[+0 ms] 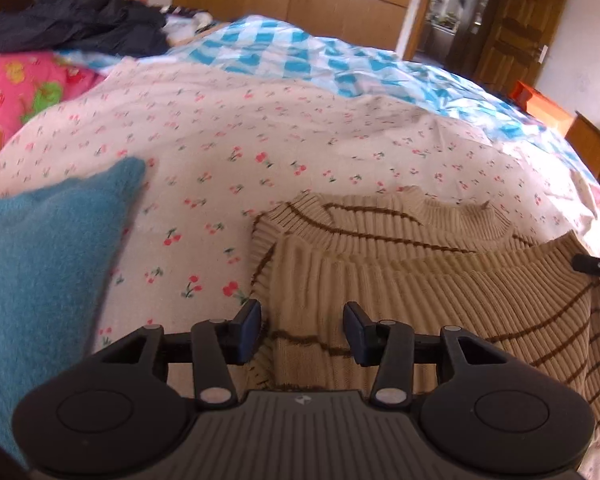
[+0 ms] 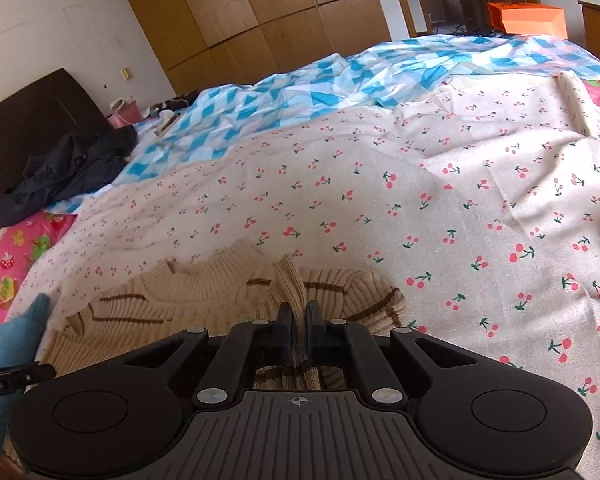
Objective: Fold small clothes
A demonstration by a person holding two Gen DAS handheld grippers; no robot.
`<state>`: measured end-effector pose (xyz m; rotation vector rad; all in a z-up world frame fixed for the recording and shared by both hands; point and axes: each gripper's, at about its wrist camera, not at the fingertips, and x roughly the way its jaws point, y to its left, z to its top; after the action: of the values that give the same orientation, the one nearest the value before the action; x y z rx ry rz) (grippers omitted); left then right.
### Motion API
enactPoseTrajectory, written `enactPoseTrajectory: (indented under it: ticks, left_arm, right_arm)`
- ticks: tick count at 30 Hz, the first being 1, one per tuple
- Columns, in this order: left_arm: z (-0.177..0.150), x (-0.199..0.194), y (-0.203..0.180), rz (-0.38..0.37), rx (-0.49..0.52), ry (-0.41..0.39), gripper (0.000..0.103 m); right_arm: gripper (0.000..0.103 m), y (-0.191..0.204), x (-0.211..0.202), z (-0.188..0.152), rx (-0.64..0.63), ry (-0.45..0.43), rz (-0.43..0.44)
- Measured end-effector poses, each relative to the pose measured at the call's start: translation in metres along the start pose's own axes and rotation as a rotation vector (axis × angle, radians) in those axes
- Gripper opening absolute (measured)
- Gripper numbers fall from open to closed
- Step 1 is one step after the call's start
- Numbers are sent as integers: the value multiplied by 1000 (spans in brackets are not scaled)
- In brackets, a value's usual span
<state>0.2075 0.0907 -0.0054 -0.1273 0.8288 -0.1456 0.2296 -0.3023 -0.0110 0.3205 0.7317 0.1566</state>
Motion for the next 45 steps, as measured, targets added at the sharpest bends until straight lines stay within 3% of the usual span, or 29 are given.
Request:
enactPoseTrajectory:
  ticks: [2, 4, 6, 9, 13, 19, 22, 25, 28, 30, 35, 38, 41, 43, 45]
  left_arm:
    - [1, 2, -9, 5, 59, -4, 49]
    - [3, 15, -14, 40, 95, 52, 48]
    - [6, 23, -8, 45, 55, 81, 41]
    - [12, 15, -2, 35, 6, 68, 19]
    - [16, 7, -5, 11, 9, 35, 13]
    - [56, -12, -4, -48, -36, -95, 13]
    - [65, 8, -2, -28, -38, -91, 13]
    - [48, 43, 7, 61, -38, -16, 13]
    - [29, 51, 10, 73, -7, 13, 15]
    - [26, 41, 10, 69, -7, -9, 16]
    - [19, 12, 17, 78, -64, -66, 23]
    - [5, -8, 14, 69, -71, -89, 26]
    - [-13, -19, 10, 44, -54, -78, 33]
    - [-25, -15, 7, 49, -35, -45, 33]
    - [-35, -8, 6, 69, -26, -27, 35]
  right_arm:
    - [6, -7, -1, -3, 24, 9, 4]
    - [6, -14, -2, -5, 60, 11, 7]
    - [6, -19, -6, -5, 94, 7, 20]
    - [6, -20, -16, -3, 104, -14, 40]
    - [6, -19, -27, 0, 118, -40, 65]
    - [5, -28, -58, 12, 204, -170, 83]
    - [5, -25, -40, 10, 175, -144, 36]
    - [5, -25, -2, -2, 141, -58, -66]
    - [6, -22, 21, -10, 68, 10, -123]
    - [12, -19, 13, -10, 73, -7, -110]
    - [13, -3, -25, -8, 2, -104, -155]
    - [15, 6, -54, -24, -19, -120, -122]
    - [15, 10, -69, -55, -34, -58, -64]
    - [15, 8, -66, -77, -47, 14, -75]
    - [15, 0, -53, -94, -71, 87, -141]
